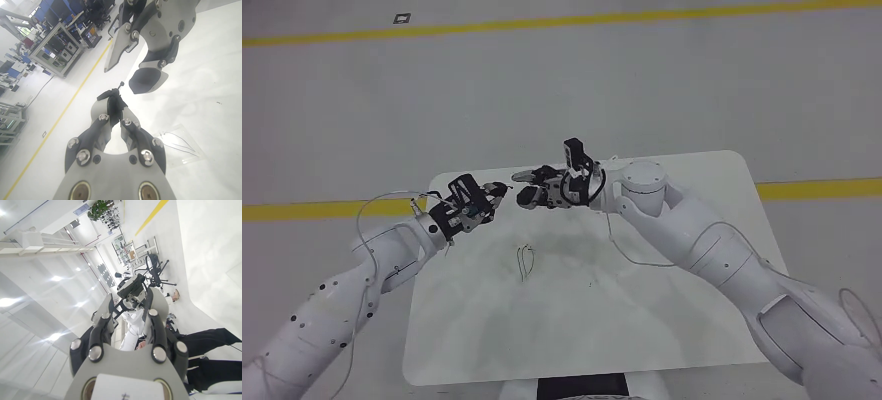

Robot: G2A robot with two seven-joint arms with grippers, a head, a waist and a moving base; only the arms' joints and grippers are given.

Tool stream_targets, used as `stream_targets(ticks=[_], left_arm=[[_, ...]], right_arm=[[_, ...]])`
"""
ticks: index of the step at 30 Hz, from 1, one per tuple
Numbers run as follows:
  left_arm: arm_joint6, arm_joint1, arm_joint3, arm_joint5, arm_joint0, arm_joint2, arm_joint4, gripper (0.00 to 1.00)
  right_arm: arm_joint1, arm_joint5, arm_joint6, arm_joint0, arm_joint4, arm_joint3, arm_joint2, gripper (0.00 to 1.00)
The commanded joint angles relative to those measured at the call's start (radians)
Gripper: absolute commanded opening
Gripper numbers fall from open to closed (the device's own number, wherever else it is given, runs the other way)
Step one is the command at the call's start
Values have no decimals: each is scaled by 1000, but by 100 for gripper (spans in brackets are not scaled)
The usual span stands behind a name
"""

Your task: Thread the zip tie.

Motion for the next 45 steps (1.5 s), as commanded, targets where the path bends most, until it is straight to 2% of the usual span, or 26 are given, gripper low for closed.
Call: stream_targets(ticks=[1, 5, 9, 15, 17, 29, 34, 45], left_arm=[[0, 0, 0, 0, 0, 0, 0, 0], [0, 0, 0, 0, 0, 0, 0, 0], [0, 0, 0, 0, 0, 0, 0, 0], [0, 0, 0, 0, 0, 0, 0, 0], [0, 0, 0, 0, 0, 0, 0, 0], [0, 0, 0, 0, 0, 0, 0, 0], [0, 0, 0, 0, 0, 0, 0, 0], [0, 0, 0, 0, 0, 0, 0, 0]], right_arm=[[1, 0, 1, -5, -11, -8, 6, 16], [1, 0, 9, -16, -39, -24, 19, 16], [0, -1, 5, -28, -67, -39, 31, 22], [-7, 0, -5, -34, -99, -50, 39, 21], [-10, 0, -9, -32, -108, -48, 38, 17], [-25, 0, -27, -21, -137, -35, 37, 16], [-30, 0, -23, -16, -149, -28, 32, 11], [-31, 0, -9, -19, -176, -34, 42, 16]])
